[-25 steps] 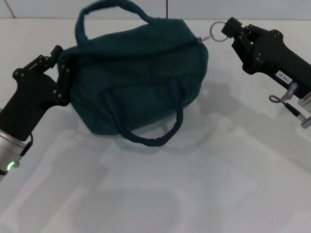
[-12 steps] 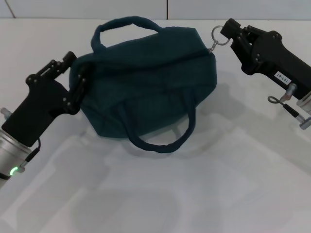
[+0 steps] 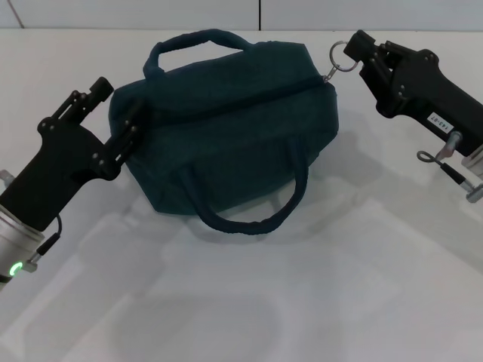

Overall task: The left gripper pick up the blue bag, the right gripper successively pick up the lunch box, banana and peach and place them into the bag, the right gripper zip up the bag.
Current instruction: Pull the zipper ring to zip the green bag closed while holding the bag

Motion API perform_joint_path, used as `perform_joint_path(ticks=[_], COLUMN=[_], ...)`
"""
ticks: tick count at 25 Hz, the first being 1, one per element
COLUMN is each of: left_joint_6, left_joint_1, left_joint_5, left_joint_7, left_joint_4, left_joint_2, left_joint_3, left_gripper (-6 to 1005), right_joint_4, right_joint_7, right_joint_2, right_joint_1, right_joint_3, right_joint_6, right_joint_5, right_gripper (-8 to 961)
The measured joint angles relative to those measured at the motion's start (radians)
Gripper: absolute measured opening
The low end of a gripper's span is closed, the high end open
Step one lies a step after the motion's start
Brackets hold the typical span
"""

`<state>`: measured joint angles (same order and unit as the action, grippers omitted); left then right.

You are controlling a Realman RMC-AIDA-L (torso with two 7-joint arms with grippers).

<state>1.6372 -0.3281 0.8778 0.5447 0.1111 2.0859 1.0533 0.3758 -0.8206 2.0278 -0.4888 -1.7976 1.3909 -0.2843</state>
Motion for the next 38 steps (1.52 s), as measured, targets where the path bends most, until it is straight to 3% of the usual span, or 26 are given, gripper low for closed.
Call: perform_joint_path(ticks=[4,9,15,18,19,23,30,34,38], left_joint_6=[0.018,0.039,0.075,0.093,0.098,0.084,-0.007,-0.135,-0.194], left_joint_1=[0.002,0.003,0.003,0.003,-0.001,-0.027,-0.129,-0.195,-0.24], left_joint_5=[0.015,0.041,0.051,0.067,0.126,0.209,0.305,0.444,0.529], left_joint_7=[0.034,0.139,0.282,0.33,0.405,0.512,0.675,0.854,0.922], left_joint_4=[0.009,0.045,0.117,0.154,0.225,0.309,0.376,0.418,0.428], left_joint_2=[-0.002,-0.016,-0.048,-0.059,-0.07,-0.083,-0.114,-0.12,-0.118], left_joint_3=[0.006,0.008,0.007,0.007,0.007,0.002,-0.001,-0.001,-0.002], left_gripper=[497,731,884,885,886,866,790,757,755], right_joint_4=[0.0,0.0,-0.001,-0.009,-0.011,-0.013,-0.014,-0.014,-0.014], right_joint_7=[0.0,0.0,0.0,0.0,0.0,0.0,0.0,0.0,0.0], right_joint_2=[0.0,0.0,0.0,0.0,0.0,0.0,0.0,0.0,0.0], right_joint_1=[0.002,-0.001,-0.003,-0.004,-0.004,-0.004,-0.005,-0.001,0.0], right_joint_3=[0.0,0.0,0.0,0.002,0.004,0.007,0.003,0.001,0.0], right_joint_6=[-0.001,-0.004,-0.005,-0.006,-0.006,-0.008,-0.008,-0.006,-0.006], right_joint_5=[0.0,0.0,-0.001,-0.001,-0.001,-0.001,-0.001,-0.001,-0.001], right_gripper=[18,18,18,18,18,18,19,19,19])
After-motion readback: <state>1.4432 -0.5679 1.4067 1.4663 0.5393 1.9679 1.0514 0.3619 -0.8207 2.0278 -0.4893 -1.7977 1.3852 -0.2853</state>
